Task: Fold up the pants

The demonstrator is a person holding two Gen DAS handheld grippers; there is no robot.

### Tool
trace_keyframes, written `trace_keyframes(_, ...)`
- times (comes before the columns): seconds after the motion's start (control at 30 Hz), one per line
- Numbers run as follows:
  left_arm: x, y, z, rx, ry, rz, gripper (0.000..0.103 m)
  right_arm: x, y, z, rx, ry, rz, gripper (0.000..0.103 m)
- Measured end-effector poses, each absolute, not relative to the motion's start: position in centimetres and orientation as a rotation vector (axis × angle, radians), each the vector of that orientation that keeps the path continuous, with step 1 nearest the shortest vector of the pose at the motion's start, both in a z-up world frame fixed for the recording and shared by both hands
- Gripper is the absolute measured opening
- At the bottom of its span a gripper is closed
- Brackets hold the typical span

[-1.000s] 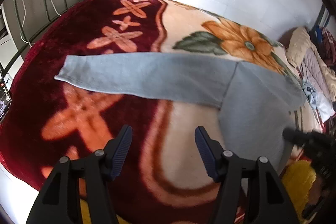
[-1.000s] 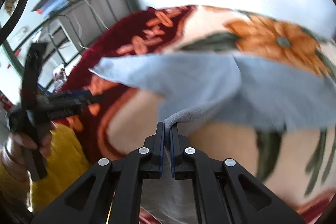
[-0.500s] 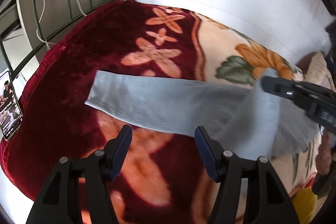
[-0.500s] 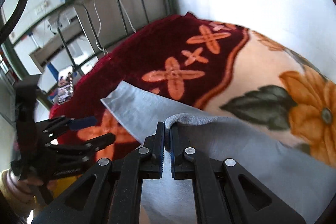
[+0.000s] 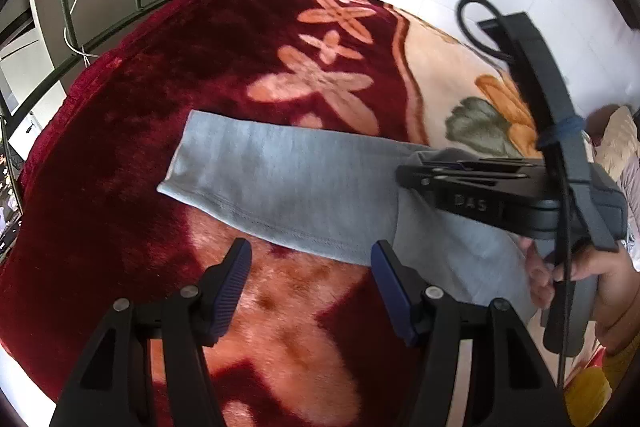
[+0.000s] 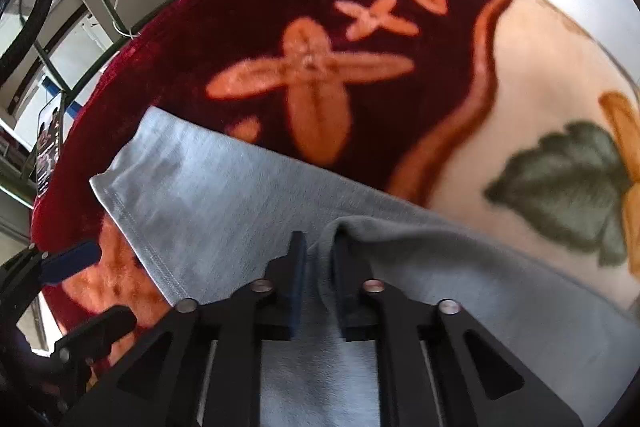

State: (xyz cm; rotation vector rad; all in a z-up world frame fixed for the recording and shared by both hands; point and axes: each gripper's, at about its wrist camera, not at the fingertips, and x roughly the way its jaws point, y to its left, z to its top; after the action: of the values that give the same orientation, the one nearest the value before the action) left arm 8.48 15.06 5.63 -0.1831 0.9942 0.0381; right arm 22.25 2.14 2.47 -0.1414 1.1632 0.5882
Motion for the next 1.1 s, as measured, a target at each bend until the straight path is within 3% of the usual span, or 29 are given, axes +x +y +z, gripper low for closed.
trace_keyframes(0.07, 8.4, 14.8, 5.6, -0.181, 0.998, 0.033, 0.065, 22.1, 2.5, 2.6, -0.134, 1.163, 0.598, 0.034)
trace_keyframes(0.17, 8.0, 14.3, 6.0, -0.171, 0.993, 0.025, 0.065, 21.4, 2.6, 4.3, -0.128, 1.125, 0.597, 0.042)
trace_keyframes(0.37, 6.7, 12.8, 7.4, -0.151, 0.975, -0.013, 0.065, 19.7, 0.5, 9.0, -0.074, 1.035, 0.602, 0.048)
trace_keyframes(0.63, 5.9, 9.2, 7.9, -0.117, 0.987, -0.082, 0.065, 17.7, -5.4, 12.2, -0.090, 1.003, 0.496, 0.049)
trace_keyframes(1.1, 5.4, 2.9, 8.0, -0.062, 1.013, -0.205, 0.065, 12.2, -15.0, 10.1, -0.119, 1.066, 0.282, 0.049)
